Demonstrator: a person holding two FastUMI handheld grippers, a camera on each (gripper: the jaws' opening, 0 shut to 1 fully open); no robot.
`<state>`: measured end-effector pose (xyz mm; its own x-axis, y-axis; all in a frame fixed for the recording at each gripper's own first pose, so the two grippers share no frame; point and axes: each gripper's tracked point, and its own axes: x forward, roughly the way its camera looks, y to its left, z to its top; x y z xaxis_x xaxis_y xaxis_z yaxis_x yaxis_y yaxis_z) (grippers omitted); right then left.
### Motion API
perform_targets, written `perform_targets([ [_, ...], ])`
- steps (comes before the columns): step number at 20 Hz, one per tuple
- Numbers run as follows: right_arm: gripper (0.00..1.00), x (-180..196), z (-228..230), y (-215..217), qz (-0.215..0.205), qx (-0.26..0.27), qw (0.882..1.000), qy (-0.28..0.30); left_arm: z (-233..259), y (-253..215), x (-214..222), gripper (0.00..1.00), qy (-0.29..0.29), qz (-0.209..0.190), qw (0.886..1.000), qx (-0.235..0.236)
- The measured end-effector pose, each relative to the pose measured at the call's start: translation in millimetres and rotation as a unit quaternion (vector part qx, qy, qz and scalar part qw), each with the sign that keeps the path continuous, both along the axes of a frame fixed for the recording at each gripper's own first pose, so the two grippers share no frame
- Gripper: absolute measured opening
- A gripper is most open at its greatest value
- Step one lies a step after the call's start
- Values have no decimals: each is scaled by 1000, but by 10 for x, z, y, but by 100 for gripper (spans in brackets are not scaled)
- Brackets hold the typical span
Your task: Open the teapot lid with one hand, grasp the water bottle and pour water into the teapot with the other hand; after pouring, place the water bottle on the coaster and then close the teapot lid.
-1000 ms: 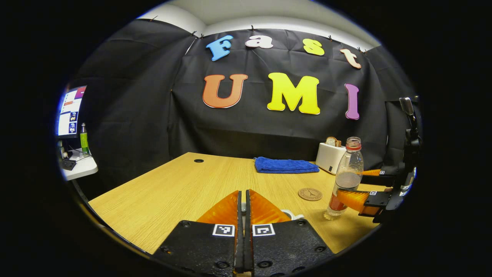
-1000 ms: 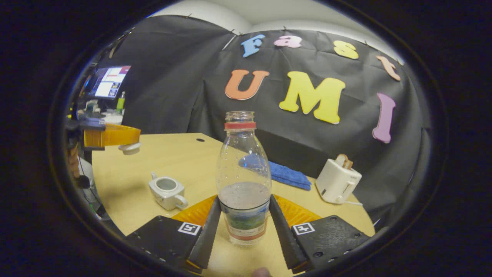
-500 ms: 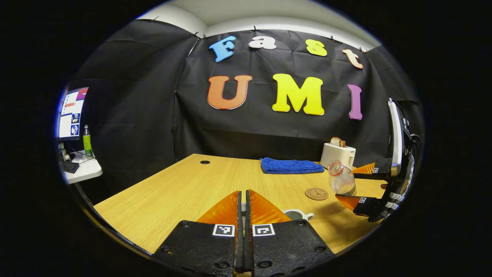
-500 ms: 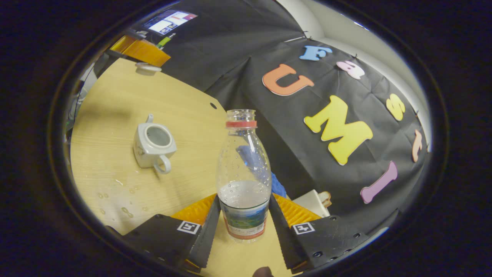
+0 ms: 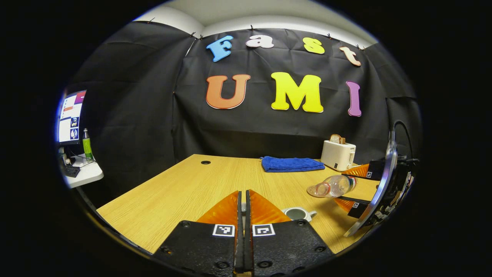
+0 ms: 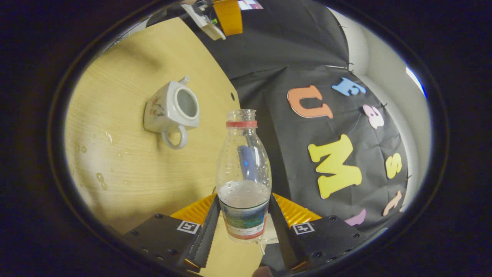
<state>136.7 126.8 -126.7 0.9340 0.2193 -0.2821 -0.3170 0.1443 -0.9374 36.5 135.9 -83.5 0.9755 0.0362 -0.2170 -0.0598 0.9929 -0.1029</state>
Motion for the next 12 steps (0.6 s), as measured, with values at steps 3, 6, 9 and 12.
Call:
perform_targets([
  [3, 73, 1, -45, 19, 12, -27, 1000, -4, 12, 10, -8, 3, 0, -1, 1000, 4],
  [6, 72, -14, -50, 92, 28, -44, 999, -9, -7, 18, -8, 3, 2, -3, 1000, 1],
  [9, 73, -49, -24, 127, 46, -73, 996, -30, -9, 8, -15, 3, 4, -5, 1000, 4],
  [12, 73, -23, -4, 161, 55, -91, 994, -38, 15, -4, -7, 3, 1, -9, 1000, 6],
])
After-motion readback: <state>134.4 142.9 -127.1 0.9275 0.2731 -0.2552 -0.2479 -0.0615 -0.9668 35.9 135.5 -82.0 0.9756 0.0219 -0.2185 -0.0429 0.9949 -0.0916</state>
